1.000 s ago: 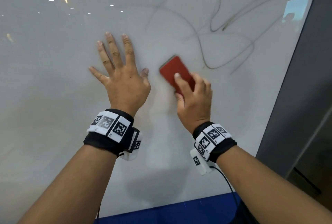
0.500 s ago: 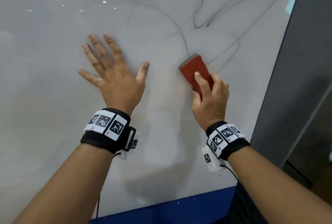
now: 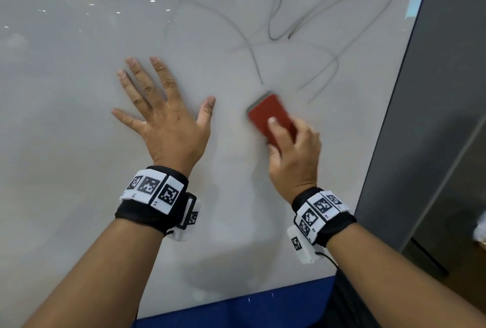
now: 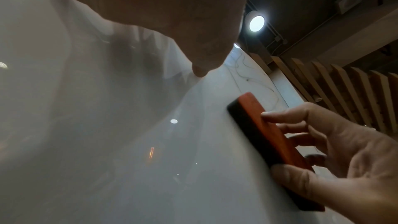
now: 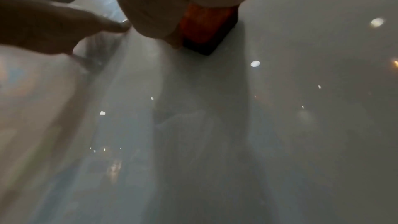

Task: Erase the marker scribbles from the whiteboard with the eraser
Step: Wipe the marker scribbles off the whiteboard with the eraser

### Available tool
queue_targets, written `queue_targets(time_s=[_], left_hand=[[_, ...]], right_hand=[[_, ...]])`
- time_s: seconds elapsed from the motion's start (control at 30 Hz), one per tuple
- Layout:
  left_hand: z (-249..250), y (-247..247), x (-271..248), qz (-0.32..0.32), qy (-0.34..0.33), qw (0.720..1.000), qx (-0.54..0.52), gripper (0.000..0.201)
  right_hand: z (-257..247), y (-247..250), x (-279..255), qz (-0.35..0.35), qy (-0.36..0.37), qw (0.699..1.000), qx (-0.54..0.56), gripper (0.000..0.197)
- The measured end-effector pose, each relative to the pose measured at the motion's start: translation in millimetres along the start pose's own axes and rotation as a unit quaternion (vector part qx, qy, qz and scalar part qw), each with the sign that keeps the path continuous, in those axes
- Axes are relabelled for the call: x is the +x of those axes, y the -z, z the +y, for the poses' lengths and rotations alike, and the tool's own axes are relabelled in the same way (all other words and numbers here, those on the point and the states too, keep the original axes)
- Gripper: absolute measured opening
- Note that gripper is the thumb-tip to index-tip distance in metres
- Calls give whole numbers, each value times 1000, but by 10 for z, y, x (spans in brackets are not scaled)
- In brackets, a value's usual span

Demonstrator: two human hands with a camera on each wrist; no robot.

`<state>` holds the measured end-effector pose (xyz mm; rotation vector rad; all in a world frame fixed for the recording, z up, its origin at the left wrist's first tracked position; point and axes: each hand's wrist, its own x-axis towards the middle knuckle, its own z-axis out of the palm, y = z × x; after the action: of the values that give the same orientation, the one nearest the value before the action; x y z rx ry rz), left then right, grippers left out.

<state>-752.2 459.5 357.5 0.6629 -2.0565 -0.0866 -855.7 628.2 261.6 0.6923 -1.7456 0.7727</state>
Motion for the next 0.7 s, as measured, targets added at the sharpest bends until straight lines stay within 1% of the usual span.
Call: queue_targets(time_s=[0.03,0.07,0.1,0.13,0.2,0.23,0.27,0.3,0.33,0.4,0.43,0.47,0.5,0.53,0.57,0.6,0.63,0.67,0.7], left_hand=[[22,-12,-11,2,4,1000,-1,97],[40,-18,-19,3,8,1000,-1,96],[51,-23,-22,3,9,1000,-1,95],[56,-28,-24,3,10,1000,-1,95],[51,-35,-21,5,10,1000,1,94],[52,-43,-21,6,10,1000,1,94],[56,-49,-20,8,10,1000,1,93],[60,-59,-20,9,11,1000,1,93],[64,-67,-22,10,12,1000,1,92],[65,-77,-28,13,16,1000,2,92],[65,-80,-34,14,15,1000,3,92],[63,-82,-38,14,15,1000,5,92],[62,-84,-39,15,15,1000,5,92],[64,-82,-38,16,16,1000,4,92],[69,-82,-38,18,18,1000,2,92],[75,-81,-38,19,19,1000,0,92],[82,-83,-38,19,20,1000,-2,92],[88,-83,-39,20,21,1000,-4,92],[89,-84,-40,20,20,1000,-5,92]], right_hand=[[38,12,-16,-27,53,998,-5,63],[122,43,4,-43,78,996,-12,63],[231,75,39,-37,67,997,-19,63],[340,104,80,-15,26,999,-20,63],[485,167,176,35,-86,996,0,59],[488,174,188,48,-123,991,7,58],[454,163,183,55,-136,989,8,58],[407,144,163,52,-123,991,10,58],[365,128,125,37,-87,995,12,59],[372,141,47,-15,15,1000,-4,61],[448,170,69,-24,39,999,-20,62],[542,195,121,-11,25,999,-29,62],[620,215,193,15,-22,999,-26,60],[670,230,267,47,-84,995,-11,57],[678,226,321,71,-142,987,8,56],[633,210,340,85,-180,980,21,55],[556,184,333,89,-191,977,28,55],[481,164,300,83,-174,981,32,54],[429,149,243,65,-134,988,30,54]])
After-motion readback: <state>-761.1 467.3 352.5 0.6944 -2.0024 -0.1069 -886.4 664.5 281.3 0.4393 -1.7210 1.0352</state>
